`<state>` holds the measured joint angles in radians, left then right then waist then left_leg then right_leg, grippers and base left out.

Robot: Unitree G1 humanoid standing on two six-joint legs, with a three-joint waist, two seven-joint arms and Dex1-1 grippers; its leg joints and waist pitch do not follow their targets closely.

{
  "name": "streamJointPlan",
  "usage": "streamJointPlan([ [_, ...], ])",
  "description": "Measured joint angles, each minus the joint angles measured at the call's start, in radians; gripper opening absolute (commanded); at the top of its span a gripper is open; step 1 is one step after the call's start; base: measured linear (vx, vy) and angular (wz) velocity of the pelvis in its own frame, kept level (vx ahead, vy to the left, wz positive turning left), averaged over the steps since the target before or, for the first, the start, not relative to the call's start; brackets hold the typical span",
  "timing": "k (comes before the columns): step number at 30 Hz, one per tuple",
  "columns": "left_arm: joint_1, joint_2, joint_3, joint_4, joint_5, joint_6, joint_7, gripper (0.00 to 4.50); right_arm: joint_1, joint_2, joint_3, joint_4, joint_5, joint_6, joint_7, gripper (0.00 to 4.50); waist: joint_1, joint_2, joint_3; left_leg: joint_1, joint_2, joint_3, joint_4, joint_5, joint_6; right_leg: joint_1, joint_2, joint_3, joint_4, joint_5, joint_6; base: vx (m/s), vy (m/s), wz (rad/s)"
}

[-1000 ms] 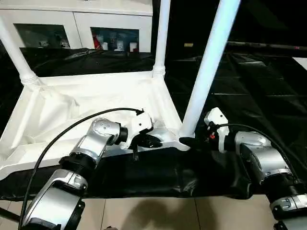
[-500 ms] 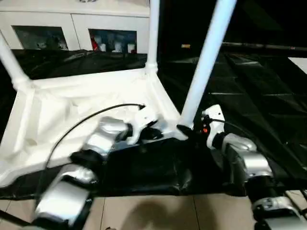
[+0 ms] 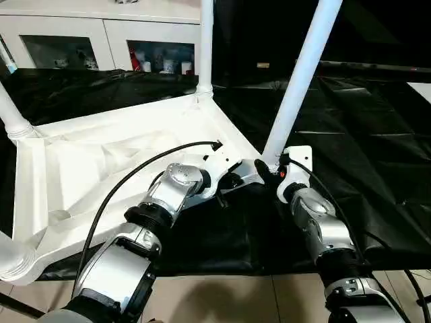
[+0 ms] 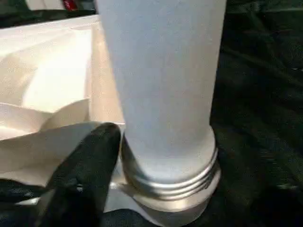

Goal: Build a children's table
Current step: Rotate leg to tighten

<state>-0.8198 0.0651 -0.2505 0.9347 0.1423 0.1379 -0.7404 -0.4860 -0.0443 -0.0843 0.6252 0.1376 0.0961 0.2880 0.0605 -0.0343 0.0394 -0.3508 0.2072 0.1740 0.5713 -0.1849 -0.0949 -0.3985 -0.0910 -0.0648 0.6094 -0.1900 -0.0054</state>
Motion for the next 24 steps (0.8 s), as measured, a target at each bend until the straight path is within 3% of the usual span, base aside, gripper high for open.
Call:
streamJointPlan([
  [6, 0.035, 0.061, -0.004, -0.046, -0.011, -0.054, -0.093, 0.0, 0.019, -0.151, 0.07, -0.069, 0.009, 0.07, 0.269, 3.68, -0.005, 0.002, 0.001, -0.005, 0.0, 0.0, -0.002, 0.0, 0.0, -0.003, 0.001, 0.0, 0.0, -0.001, 0.002, 0.0, 0.0, 0.0],
  [11, 0.059, 0.109, -0.003, -0.068, -0.03, -0.091, -0.173, 0.0, 0.021, -0.245, 0.115, -0.12, 0.009, 0.079, 0.441, 3.68, -0.009, 0.002, 0.002, -0.005, 0.002, 0.0, -0.003, 0.002, 0.003, -0.004, 0.004, 0.0, 0.0, -0.004, 0.001, 0.0, 0.0, 0.0],
  [15, 0.12, 0.195, -0.012, -0.155, -0.072, -0.109, -0.372, 0.0, 0.023, -0.332, 0.157, -0.135, 0.011, 0.091, 0.606, 3.68, -0.001, 0.002, 0.002, -0.005, 0.002, 0.0, -0.003, 0.001, 0.003, -0.004, 0.004, 0.0, 0.0, -0.004, 0.001, 0.0, 0.0, 0.0],
  [24, 0.132, 0.216, -0.031, -0.184, -0.08, -0.116, -0.453, 0.0, 0.022, -0.331, 0.186, -0.133, 0.019, 0.089, 0.683, 3.68, 0.011, 0.001, 0.002, -0.002, 0.001, 0.004, 0.0, 0.0, 0.001, -0.003, -0.001, 0.0, 0.001, -0.004, 0.0, 0.0, 0.0, 0.0],
])
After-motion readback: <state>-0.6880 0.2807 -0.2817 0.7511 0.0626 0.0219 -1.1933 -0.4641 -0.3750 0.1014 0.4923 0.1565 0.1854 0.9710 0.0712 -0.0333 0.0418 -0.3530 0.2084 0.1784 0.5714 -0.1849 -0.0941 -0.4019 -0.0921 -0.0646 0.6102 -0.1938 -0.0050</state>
